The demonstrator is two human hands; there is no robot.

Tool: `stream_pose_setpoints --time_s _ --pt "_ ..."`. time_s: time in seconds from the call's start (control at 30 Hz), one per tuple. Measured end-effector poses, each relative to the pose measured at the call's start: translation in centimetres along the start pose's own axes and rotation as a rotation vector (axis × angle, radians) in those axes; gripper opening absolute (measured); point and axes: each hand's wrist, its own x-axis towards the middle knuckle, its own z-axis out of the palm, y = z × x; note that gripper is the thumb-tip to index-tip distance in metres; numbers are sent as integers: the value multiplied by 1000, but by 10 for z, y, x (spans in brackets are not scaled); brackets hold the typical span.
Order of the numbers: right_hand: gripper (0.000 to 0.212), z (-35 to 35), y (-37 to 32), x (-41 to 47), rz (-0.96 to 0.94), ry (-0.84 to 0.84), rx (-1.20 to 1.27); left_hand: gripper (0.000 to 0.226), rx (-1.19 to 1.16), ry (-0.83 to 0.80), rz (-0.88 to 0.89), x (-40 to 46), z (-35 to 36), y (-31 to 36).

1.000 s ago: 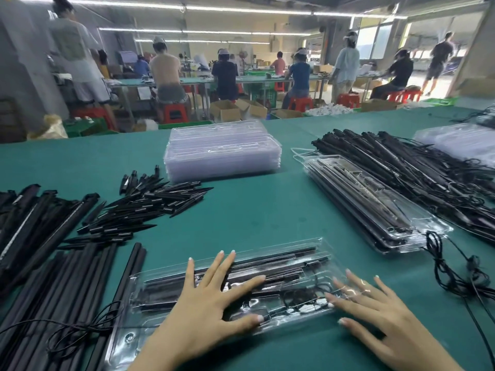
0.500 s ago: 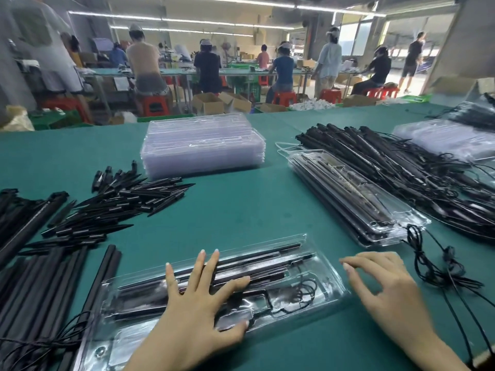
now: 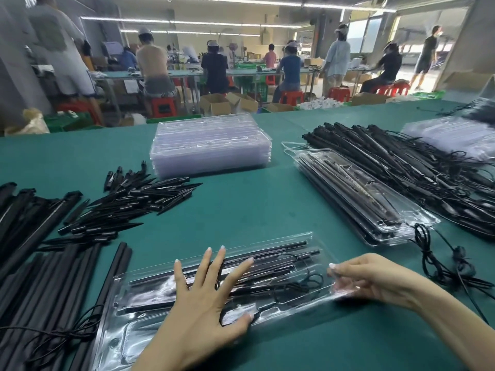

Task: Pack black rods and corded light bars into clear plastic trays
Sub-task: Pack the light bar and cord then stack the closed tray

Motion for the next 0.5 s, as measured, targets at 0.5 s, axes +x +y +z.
stream_pose_setpoints --time_s 0.5 --pt "32 13 -8 -13 -115 -18 -181 72 49 27 32 -5 -3 -2"
